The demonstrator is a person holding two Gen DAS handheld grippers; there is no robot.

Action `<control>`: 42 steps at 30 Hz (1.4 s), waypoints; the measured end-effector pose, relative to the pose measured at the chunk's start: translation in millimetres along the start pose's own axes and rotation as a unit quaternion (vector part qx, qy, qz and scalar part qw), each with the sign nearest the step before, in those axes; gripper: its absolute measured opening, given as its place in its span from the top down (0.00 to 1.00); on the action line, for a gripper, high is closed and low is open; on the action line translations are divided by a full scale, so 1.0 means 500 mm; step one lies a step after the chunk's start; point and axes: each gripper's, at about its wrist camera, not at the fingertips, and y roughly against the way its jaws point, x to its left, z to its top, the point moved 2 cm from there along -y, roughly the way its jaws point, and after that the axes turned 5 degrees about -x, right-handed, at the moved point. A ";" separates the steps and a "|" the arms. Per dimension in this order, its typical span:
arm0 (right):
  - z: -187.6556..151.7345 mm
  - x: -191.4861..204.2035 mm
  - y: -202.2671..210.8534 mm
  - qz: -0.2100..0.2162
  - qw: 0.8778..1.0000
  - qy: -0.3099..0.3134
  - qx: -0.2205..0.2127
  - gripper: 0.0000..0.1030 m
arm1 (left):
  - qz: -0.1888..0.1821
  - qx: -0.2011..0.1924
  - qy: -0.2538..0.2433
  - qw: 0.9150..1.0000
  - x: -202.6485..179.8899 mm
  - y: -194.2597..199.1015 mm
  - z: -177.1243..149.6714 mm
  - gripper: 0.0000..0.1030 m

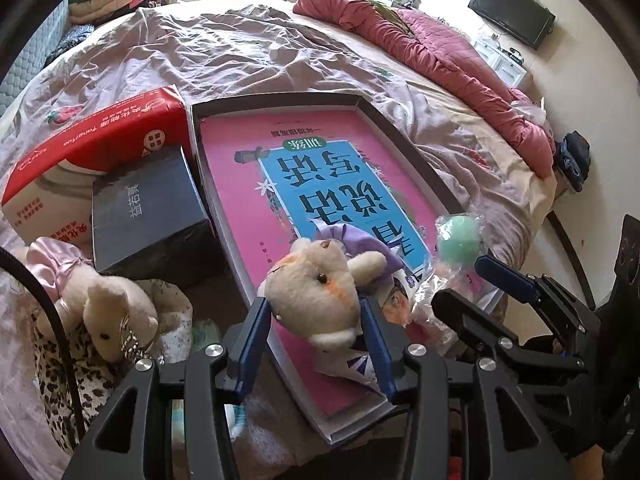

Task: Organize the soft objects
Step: 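Open both grippers to drop the plush cat and clear bag onto the tray, then move both grippers back toward the pile of soft items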

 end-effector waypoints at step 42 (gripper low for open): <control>0.076 0.082 0.138 0.029 0.997 0.027 -0.072 0.25 | 0.046 -0.080 0.039 0.995 0.069 0.260 -0.033 0.32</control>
